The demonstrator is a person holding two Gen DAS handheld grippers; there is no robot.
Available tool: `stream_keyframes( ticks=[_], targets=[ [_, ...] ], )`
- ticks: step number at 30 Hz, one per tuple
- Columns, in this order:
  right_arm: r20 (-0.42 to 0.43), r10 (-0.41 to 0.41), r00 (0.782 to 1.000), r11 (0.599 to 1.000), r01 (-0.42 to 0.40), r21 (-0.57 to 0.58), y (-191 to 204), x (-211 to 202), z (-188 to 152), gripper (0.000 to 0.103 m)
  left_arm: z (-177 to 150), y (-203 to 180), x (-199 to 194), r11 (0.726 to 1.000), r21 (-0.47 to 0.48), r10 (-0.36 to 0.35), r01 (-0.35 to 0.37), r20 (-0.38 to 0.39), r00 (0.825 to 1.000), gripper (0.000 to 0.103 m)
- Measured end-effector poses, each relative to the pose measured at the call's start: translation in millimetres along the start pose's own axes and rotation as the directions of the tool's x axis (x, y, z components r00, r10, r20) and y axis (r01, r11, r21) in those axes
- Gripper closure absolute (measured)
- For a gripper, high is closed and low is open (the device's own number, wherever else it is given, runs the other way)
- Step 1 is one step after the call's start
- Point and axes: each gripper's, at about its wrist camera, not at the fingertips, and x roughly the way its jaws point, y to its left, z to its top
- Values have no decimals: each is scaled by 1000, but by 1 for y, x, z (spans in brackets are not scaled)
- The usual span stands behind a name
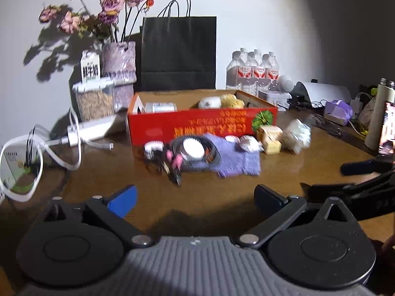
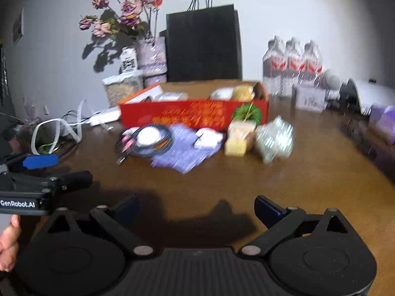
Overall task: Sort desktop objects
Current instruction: 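Withdraw both tools from the box back over the table, then grasp the black coiled cable with the left tool while the right tool grasps the clear plastic bag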
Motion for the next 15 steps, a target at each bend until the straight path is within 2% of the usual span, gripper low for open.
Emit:
stream_keyframes(
  ticks=[2,6,8,12,15],
  targets=[
    [14,-33,999,999,33,-18,-10,12,15,5,12,4,18,1000,17,-18,18,13,1000,0],
    [-16,-93,996,996,93,-6,-35,51,45,8,37,1,67,996,68,-50,51,-6,999,0],
    [-45,-108,993,994,109,15,-49,71,56,13,48,-1,94,994,92,-54,57,-34,998,0],
    [-93,-129,987,990,134,47,-69,104,62,15,58,0,136,993,99,-61,71,-97,993,0],
    [-112,-118,987,990,126,67,-76,117,60,25,59,-4,157,992,107,-48,66,-162,986,0]
  ],
)
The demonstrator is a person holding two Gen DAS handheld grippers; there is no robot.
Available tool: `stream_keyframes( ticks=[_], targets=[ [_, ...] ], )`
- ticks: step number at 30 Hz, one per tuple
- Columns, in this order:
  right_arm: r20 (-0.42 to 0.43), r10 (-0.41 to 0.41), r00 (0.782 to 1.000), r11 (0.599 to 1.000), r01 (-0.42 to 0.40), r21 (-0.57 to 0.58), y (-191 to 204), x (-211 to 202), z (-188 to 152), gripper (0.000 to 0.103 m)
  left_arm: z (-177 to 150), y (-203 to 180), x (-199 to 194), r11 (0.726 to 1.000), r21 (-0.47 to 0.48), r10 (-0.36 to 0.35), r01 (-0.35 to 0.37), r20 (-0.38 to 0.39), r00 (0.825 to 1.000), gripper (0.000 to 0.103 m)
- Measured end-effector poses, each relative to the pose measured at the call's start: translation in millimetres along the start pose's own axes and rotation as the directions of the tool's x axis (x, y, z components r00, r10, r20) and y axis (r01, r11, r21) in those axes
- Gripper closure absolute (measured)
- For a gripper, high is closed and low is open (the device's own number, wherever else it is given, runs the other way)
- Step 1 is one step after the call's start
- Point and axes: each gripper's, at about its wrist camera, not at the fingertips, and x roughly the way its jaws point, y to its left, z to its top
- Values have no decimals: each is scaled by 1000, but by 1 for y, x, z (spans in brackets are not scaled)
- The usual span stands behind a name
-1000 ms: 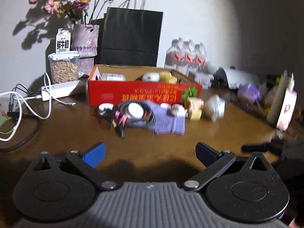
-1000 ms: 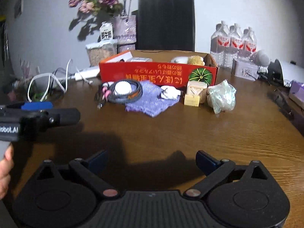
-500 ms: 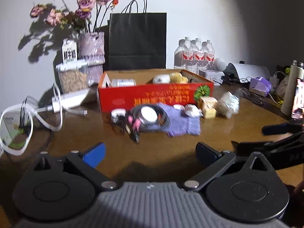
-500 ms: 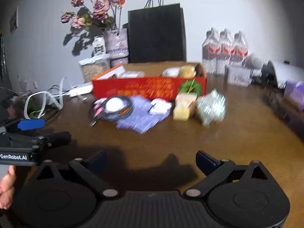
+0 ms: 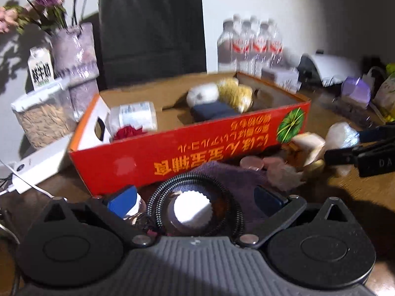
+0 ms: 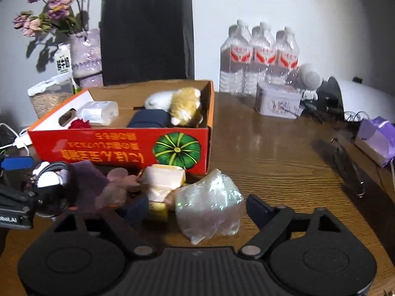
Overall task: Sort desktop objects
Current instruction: 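Grasp the black coiled cable with the left tool while the right tool grasps the clear plastic bag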
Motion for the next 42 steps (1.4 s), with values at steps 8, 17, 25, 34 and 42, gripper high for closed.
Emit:
stream_keyframes(
  ticks=[8,17,25,34,42],
  targets=[
    [27,28,999,999,-29,30,-11,6,-5,59,-3,-3,14,1000,27,-1,3,-75,997,12],
    [117,56,992,998,-58,12,-2,-38,-3,62,13,4,-48,997,-61,59,-55,59,997,14],
    [179,183,967,983,-178,-47,29,-109,-17,62,11,0,-124,996,-90,36,-24,132,991,14],
    [92,242,966,970,-241,-28,58,-133,-68,61,-44,-26,-160,993,-111,-32,40,76,997,13],
    [34,293,955,955,-292,-46,84,-147,-108,61,-98,-44,-176,990,-122,-75,74,-6,997,13]
  ],
)
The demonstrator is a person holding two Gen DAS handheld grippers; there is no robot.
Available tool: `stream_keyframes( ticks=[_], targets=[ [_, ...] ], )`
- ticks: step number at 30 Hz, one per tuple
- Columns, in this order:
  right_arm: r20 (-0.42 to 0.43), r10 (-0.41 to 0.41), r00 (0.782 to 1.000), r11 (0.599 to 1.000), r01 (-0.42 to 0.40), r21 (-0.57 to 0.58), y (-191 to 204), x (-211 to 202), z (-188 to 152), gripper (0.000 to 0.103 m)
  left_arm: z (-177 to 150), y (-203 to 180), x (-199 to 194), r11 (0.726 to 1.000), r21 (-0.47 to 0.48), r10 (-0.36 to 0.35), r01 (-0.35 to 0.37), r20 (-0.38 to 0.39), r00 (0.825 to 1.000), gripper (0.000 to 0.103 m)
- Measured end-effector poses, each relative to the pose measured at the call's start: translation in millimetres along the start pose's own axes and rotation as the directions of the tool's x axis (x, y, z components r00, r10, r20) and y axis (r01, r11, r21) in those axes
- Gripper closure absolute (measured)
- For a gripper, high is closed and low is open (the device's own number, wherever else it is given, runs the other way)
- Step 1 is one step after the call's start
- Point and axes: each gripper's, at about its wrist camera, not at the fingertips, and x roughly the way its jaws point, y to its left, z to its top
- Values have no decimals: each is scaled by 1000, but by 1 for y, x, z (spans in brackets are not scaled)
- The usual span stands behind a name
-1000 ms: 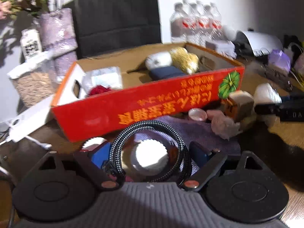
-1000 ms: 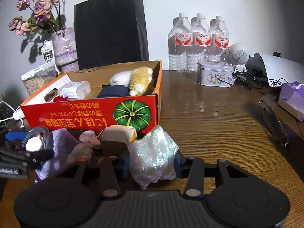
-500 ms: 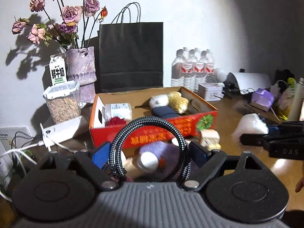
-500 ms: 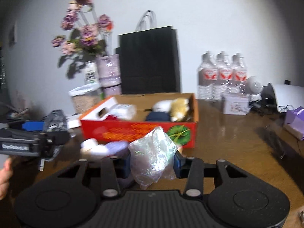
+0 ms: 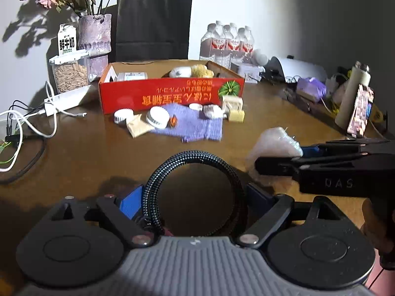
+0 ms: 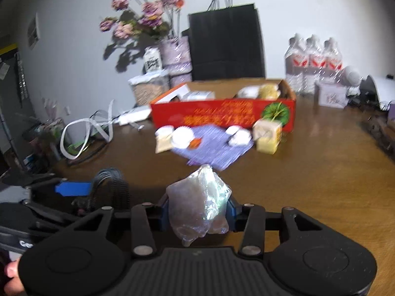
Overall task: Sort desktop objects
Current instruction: 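Grasp the black coiled cable with the left tool while the right tool grasps the clear plastic bag, then carry the cable and the plastic bag into the cardboard box and open both tools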
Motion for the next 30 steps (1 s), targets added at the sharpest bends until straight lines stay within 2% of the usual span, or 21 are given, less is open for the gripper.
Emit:
stream_keyframes(
  ticks=[3,8,19,22,25,30],
  targets=[
    [-3,-7,1000,1000,7,6,9,-1,-14,61,-7,3,-6,1000,-21,15,-15,-7,1000,13],
    [8,-11,1000,1000,11,9,11,-10,-21,61,-14,-1,-12,1000,14,15,-15,11,1000,13],
    [29,2,1000,998,-4,55,-6,-10,-4,61,-6,3,-1,1000,-2,-23,23,4,1000,14],
    [74,11,997,999,-14,45,-12,-12,19,61,13,13,2,998,-12,-56,56,27,998,14],
    [131,1,991,1000,-5,25,-19,-12,51,61,44,23,7,998,0,-57,57,71,996,14],
    [213,-66,975,998,68,-5,-40,2,124,61,120,38,27,998,57,-31,23,148,988,14]
  ],
)
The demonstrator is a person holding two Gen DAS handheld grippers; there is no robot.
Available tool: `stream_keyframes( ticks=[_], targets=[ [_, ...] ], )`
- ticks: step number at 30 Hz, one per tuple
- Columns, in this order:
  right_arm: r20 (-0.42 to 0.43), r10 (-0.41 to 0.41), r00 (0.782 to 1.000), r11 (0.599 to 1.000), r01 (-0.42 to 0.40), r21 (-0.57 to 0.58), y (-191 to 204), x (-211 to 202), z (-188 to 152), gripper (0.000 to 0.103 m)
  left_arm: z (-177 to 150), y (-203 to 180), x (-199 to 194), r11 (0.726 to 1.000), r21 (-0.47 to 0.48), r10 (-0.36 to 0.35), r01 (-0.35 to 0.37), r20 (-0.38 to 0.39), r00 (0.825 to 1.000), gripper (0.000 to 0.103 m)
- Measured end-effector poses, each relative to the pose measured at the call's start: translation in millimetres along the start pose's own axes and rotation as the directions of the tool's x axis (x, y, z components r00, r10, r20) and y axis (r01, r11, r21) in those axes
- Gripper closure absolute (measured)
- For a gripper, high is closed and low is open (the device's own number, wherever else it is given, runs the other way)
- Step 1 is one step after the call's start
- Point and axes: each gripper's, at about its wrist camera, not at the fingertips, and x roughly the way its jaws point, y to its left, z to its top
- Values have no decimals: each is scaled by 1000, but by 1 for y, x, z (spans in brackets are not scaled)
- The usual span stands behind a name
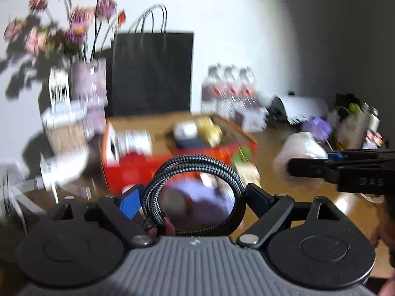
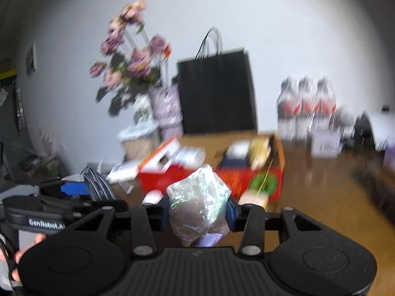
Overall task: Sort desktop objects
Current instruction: 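Carry the cable and the plastic bag into the cardboard box and open both tools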
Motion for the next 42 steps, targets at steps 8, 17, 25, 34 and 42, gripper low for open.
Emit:
stream_keyframes(
  ticks=[8,17,25,34,42],
  targets=[
    [-94,-65,993,998,66,15,-49,104,98,61,119,40,106,999,19,35,-34,-38,999,14],
    [-465,-146,873,989,133,-61,-67,253,66,57,86,62,260,996,-11,79,-89,-356,931,13],
    [-464,-174,869,985,152,-86,-66,255,65,34,81,72,274,996,-28,67,-85,-399,915,9],
    [-267,-123,956,992,122,-21,-56,191,98,27,129,79,185,990,-95,82,-100,-173,981,0],
    [-212,-85,974,996,91,16,-34,102,15,26,53,60,91,975,-172,118,-140,-132,984,0]
  ],
)
